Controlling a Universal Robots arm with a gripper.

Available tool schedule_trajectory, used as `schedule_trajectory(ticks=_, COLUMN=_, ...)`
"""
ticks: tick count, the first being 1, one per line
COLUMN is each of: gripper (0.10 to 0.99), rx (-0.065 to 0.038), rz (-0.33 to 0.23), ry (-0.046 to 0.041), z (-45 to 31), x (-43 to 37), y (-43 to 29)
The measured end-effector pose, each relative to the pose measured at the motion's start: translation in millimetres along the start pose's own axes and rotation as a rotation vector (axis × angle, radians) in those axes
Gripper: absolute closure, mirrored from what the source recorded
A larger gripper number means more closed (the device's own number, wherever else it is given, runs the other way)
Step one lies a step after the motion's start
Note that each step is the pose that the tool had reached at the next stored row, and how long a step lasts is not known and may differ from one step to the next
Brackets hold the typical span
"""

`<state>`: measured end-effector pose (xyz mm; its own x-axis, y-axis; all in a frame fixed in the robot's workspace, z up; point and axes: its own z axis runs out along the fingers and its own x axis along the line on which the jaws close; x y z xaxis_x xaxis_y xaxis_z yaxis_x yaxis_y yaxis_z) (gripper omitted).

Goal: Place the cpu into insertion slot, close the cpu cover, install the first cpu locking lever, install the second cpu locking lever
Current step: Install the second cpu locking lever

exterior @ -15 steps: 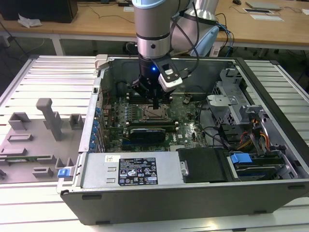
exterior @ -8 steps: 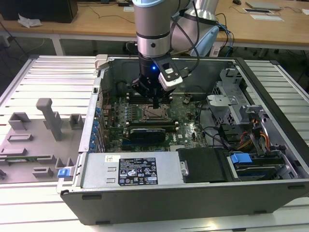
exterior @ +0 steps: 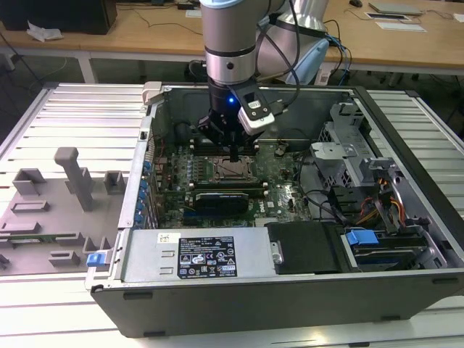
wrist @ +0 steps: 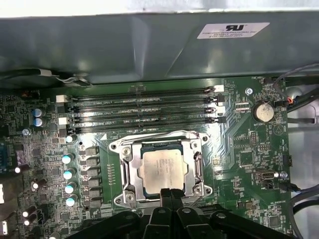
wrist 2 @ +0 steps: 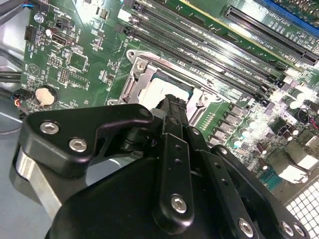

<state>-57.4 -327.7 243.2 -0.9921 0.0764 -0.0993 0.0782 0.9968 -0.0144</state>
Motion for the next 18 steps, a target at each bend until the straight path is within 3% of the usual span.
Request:
schedule_trajectory(ticks=6, gripper=0.980, rx=0.000, rz=0.000, ry=0.0000, z=-2.3, x=-0.2, y=0.0)
schedule_trajectory(ticks=12, gripper=0.980, rx=0.000, rz=0.000, ry=-0.0001, z=-9.3, x=-1.0, y=-0.3)
schedule_trajectory(ticks=18, gripper=0.980, rx=0.000, rz=0.000, ry=0.0000, z=-9.1, x=-1.2, y=-11.9)
